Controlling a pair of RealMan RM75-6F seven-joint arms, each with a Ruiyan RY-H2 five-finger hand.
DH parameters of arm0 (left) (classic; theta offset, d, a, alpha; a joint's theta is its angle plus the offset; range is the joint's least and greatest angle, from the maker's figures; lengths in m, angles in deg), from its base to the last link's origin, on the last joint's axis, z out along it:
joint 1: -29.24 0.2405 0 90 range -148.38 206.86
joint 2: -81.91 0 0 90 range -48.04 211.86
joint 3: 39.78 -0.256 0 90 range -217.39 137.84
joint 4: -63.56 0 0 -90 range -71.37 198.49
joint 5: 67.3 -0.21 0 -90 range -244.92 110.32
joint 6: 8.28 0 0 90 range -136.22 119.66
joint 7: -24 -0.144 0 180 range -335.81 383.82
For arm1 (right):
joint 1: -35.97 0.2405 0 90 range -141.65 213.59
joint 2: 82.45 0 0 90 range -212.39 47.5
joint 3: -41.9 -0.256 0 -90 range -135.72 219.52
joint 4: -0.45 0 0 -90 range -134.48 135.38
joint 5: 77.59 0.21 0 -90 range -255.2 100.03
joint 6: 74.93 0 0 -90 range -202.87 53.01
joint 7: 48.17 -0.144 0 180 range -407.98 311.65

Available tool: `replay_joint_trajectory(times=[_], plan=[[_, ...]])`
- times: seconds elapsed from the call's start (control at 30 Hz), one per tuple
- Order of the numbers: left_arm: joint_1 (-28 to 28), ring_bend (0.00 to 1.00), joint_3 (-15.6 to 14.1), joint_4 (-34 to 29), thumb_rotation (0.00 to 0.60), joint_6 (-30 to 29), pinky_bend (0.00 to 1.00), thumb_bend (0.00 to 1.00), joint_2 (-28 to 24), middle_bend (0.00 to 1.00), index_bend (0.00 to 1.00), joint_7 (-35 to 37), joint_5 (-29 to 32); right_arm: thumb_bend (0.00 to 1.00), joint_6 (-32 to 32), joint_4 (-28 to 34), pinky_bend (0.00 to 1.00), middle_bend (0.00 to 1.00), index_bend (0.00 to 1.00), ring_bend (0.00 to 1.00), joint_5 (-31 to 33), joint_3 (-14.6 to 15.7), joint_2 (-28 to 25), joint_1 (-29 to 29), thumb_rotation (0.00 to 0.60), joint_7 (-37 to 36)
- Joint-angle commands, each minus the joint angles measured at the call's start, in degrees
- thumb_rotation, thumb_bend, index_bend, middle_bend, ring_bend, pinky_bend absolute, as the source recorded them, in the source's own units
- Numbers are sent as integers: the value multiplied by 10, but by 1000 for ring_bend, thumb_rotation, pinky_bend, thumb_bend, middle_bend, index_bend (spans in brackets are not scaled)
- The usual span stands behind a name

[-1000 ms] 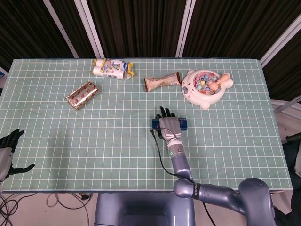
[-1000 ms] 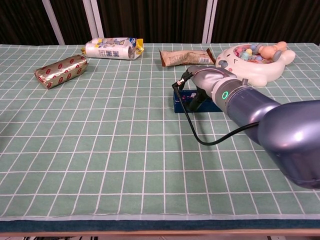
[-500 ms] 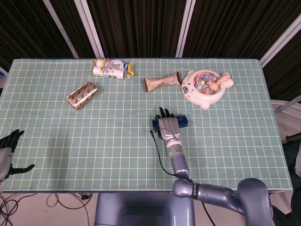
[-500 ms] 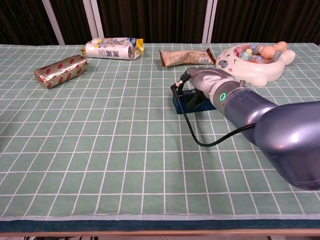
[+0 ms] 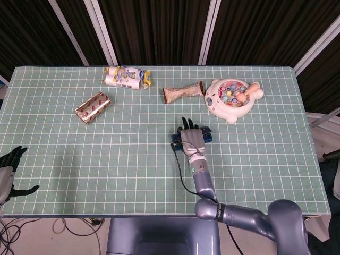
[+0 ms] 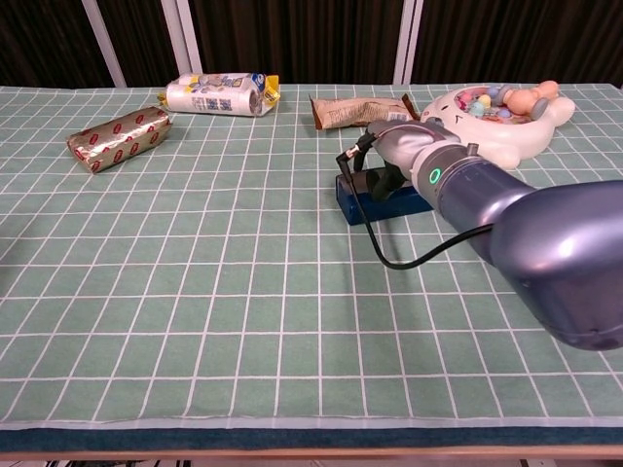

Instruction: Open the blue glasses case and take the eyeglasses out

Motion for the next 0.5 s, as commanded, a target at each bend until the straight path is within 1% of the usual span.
replay_joint_trajectory(times=[0.03,0.07,0.3,0.43,0.5], plan=[[0,0,0,0,600,1,0,63,0,0,0,1,1,667,-4,-12,200,0,333,0,4,-10,-1,9,600,3],[0,0,0,0,600,1,0,63,0,0,0,1,1,649,-5,-17,200,0,332,0,5,-12,-1,12,600,5],[-1,0,0,-1,600,3,0,64,-1,0,0,4,1,432,-14,-60,200,0,319,0,12,-30,2,38,600,22],[-1,0,-1,-1,600,3,0,63,-1,0,0,4,1,346,-22,-91,200,0,309,0,20,-42,7,58,600,34],[-1,0,-1,-1,600,3,0,63,-2,0,0,4,1,329,-23,-100,200,0,304,0,23,-47,9,64,600,37]])
